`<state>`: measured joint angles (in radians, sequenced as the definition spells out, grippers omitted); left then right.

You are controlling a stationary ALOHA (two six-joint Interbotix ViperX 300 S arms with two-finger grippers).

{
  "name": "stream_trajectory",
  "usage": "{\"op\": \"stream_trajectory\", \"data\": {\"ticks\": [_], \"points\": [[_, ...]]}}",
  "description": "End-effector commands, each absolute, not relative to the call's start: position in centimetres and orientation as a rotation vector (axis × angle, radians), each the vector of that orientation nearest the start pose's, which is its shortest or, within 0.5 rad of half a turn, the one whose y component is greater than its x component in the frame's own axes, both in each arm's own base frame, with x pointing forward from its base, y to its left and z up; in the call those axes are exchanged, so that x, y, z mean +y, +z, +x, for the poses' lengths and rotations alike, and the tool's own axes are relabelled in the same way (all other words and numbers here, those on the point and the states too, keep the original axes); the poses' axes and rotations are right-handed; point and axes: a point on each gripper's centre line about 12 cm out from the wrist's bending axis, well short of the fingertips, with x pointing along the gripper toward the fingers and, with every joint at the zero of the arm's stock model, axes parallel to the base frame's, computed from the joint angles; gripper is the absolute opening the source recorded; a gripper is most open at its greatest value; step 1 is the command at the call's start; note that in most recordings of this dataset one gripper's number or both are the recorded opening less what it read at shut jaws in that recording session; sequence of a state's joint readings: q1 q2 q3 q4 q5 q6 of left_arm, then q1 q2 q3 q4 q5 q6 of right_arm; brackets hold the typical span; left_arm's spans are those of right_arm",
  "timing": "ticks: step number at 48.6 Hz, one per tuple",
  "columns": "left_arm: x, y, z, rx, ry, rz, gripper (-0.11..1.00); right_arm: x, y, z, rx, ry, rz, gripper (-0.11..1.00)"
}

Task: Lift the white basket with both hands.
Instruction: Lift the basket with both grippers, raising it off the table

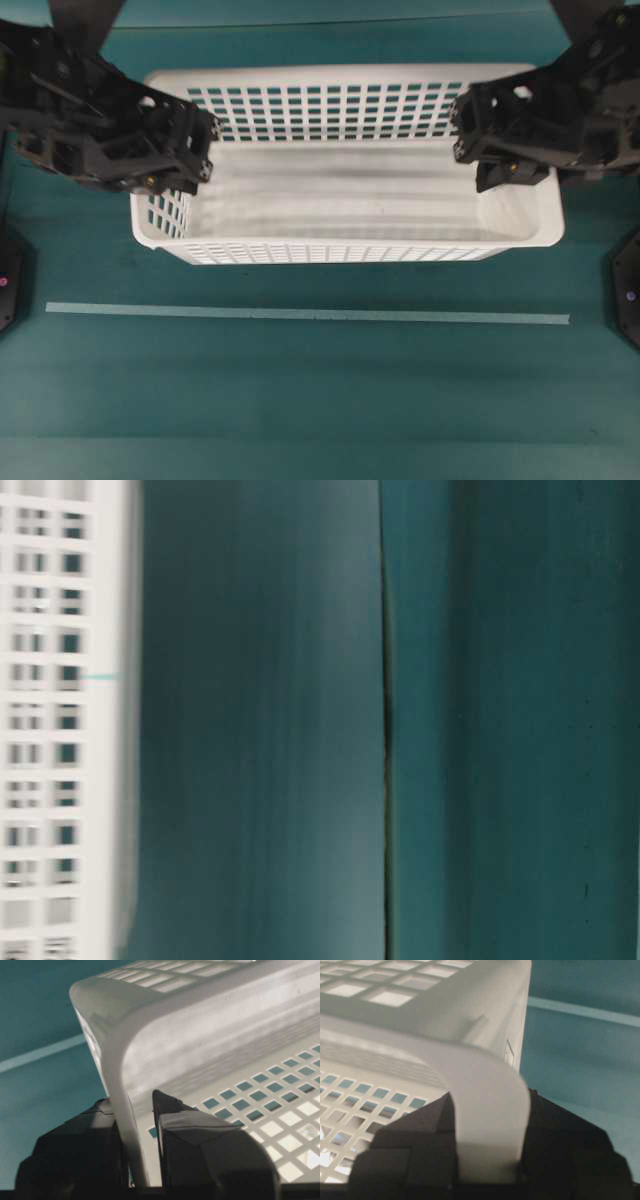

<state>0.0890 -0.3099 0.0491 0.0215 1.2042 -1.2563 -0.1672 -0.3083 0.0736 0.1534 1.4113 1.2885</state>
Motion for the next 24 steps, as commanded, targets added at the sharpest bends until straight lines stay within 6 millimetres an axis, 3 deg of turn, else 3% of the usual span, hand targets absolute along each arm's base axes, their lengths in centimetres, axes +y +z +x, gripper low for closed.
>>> {"op": "stream_trajectory", "data": {"ticks": [1, 24], "points": [[3.2, 45.1, 32.3, 0.666, 0.586, -1.134, 0.08, -2.1, 41.0, 31.1, 0.993, -0.703, 1.318, 0.19], [3.6, 50.9, 32.0, 0.641, 0.556, -1.093, 0.08, -1.7, 47.3, 30.3, 0.898, -0.615, 1.295, 0.19]]}}
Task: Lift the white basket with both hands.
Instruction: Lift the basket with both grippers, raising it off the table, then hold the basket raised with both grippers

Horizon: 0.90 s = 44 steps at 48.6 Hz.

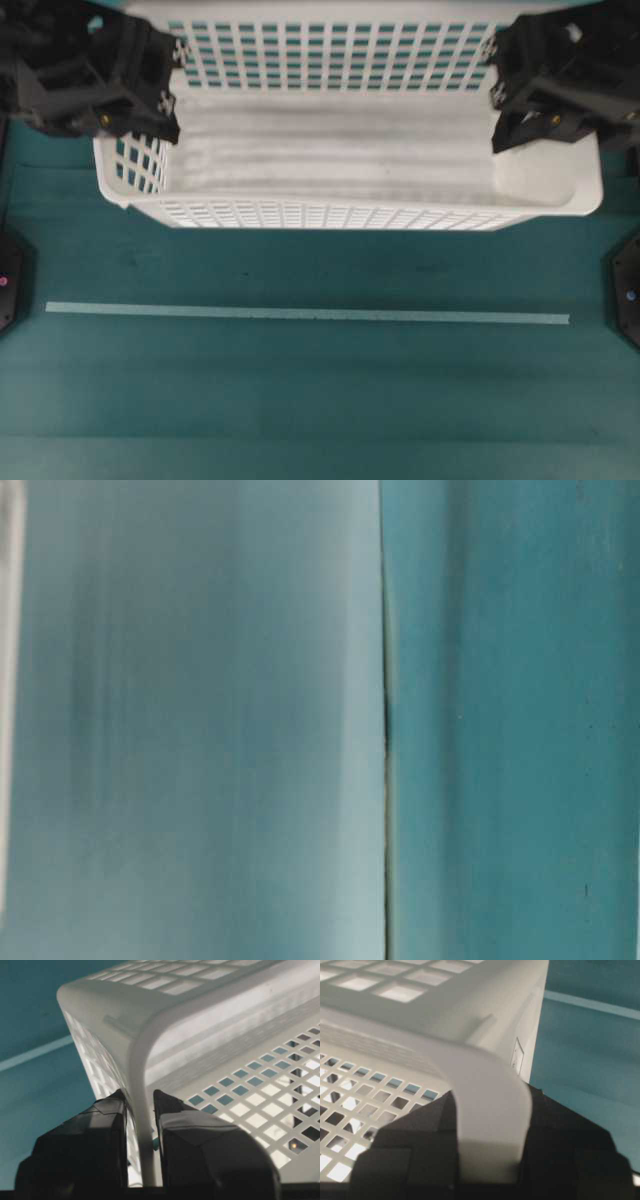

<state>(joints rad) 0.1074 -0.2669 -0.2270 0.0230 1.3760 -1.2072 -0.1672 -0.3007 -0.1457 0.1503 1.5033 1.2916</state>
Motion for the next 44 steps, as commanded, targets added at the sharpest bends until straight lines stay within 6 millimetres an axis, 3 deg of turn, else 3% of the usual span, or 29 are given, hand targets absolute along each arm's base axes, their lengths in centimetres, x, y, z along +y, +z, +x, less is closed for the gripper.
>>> {"op": "stream_trajectory", "data": {"ticks": [1, 15, 44], "points": [[3.6, 51.2, 32.0, 0.635, 0.552, -1.089, 0.08, -1.8, 47.5, 30.2, 0.899, -0.619, 1.292, 0.19], [3.7, 52.7, 32.4, 0.666, 0.550, -1.046, 0.08, -1.4, 49.5, 30.4, 0.868, -0.583, 1.280, 0.19], [3.6, 52.8, 32.7, 0.676, 0.550, -1.042, 0.08, -1.5, 49.3, 30.7, 0.874, -0.577, 1.254, 0.19]]}}
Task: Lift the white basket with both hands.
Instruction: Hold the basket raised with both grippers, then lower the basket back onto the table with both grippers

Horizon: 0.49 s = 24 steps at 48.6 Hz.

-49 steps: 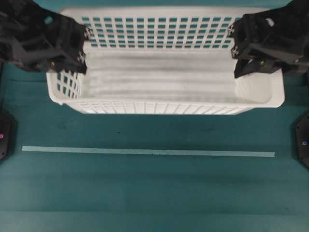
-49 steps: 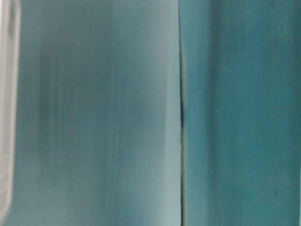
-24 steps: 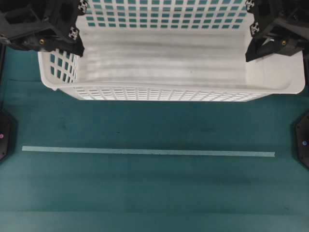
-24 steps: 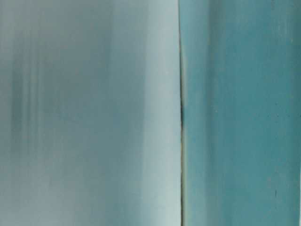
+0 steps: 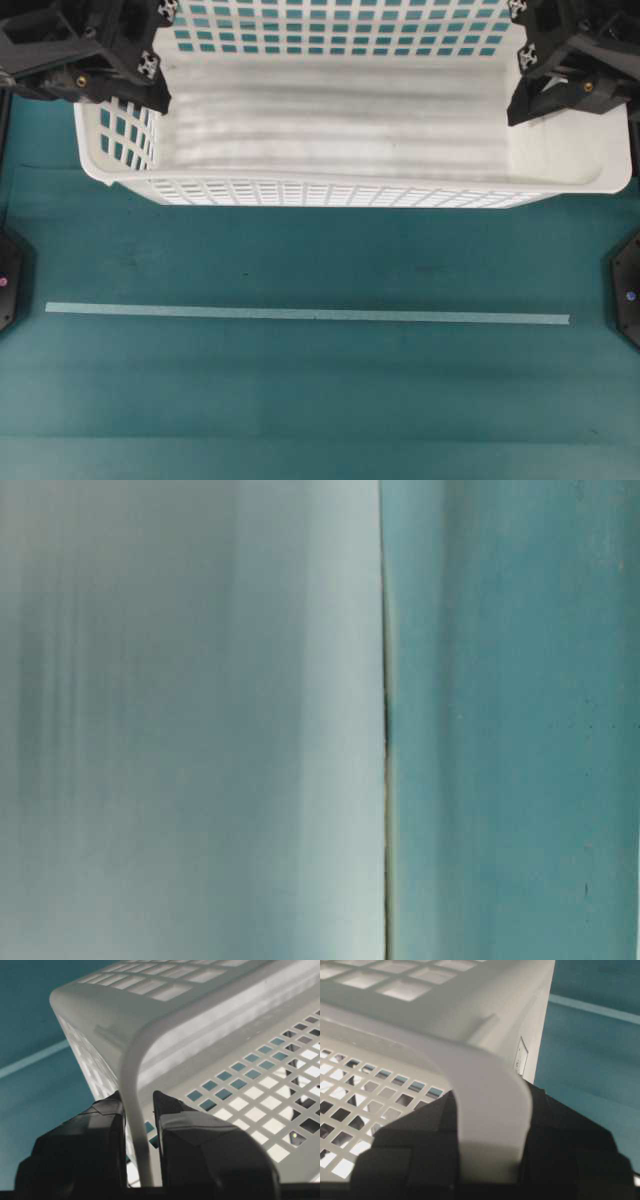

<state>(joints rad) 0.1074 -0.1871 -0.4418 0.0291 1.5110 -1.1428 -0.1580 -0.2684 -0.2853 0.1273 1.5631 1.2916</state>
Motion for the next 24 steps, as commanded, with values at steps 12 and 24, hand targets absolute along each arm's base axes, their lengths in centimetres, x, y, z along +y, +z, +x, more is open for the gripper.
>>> {"op": "stream_trajectory", "data": {"ticks": [12, 24], "points": [[3.7, 52.3, 32.8, 0.689, 0.558, -1.038, 0.08, -1.5, 49.0, 30.8, 0.880, -0.580, 1.252, 0.19], [3.6, 49.2, 33.3, 0.780, 0.604, -1.023, 0.08, -1.5, 46.3, 31.0, 0.953, -0.616, 1.221, 0.19]]}}
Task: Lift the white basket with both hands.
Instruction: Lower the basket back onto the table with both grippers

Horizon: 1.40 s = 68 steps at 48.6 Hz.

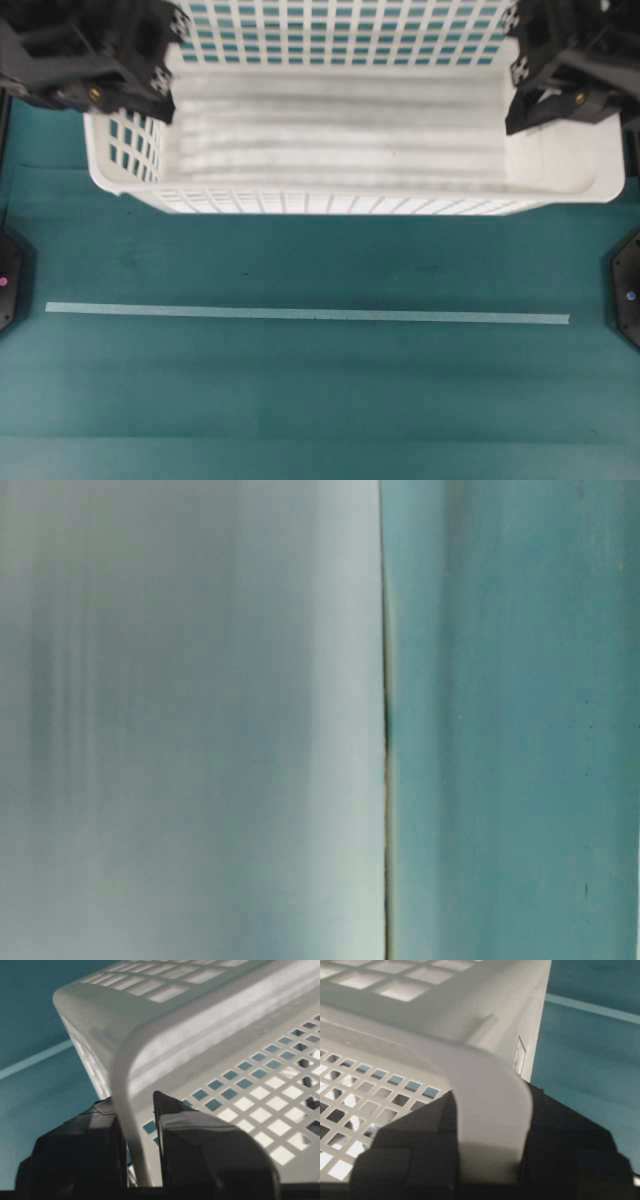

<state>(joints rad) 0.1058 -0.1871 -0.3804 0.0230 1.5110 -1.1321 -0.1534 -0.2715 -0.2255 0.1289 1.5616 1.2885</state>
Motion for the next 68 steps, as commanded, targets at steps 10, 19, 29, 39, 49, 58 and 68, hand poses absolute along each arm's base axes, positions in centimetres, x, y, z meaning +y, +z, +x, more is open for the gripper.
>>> {"op": "stream_trajectory", "data": {"ticks": [10, 19, 29, 39, 49, 58, 68], "points": [[3.6, 45.2, 33.6, 0.882, 0.664, -1.006, 0.08, -1.6, 41.3, 31.4, 1.024, -0.675, 1.221, 0.19], [4.1, 40.3, 33.6, 0.897, 0.686, -1.004, 0.08, -1.6, 37.5, 32.0, 0.999, -0.674, 1.245, 0.19], [4.0, 37.0, 32.7, 0.859, 0.680, -1.034, 0.08, -1.9, 34.3, 31.4, 0.973, -0.687, 1.256, 0.19], [3.7, 33.9, 31.8, 0.876, 0.690, -1.039, 0.08, -1.8, 30.5, 30.9, 1.034, -0.739, 1.250, 0.19], [3.7, 31.5, 32.4, 0.857, 0.690, -1.061, 0.08, -1.9, 28.2, 31.7, 1.052, -0.768, 1.255, 0.19], [3.9, 28.9, 33.3, 0.871, 0.702, -1.061, 0.08, -2.1, 25.3, 32.7, 1.100, -0.807, 1.246, 0.19], [4.3, 25.8, 34.5, 0.890, 0.718, -1.058, 0.08, -2.3, 22.5, 33.7, 1.122, -0.830, 1.235, 0.19]]}}
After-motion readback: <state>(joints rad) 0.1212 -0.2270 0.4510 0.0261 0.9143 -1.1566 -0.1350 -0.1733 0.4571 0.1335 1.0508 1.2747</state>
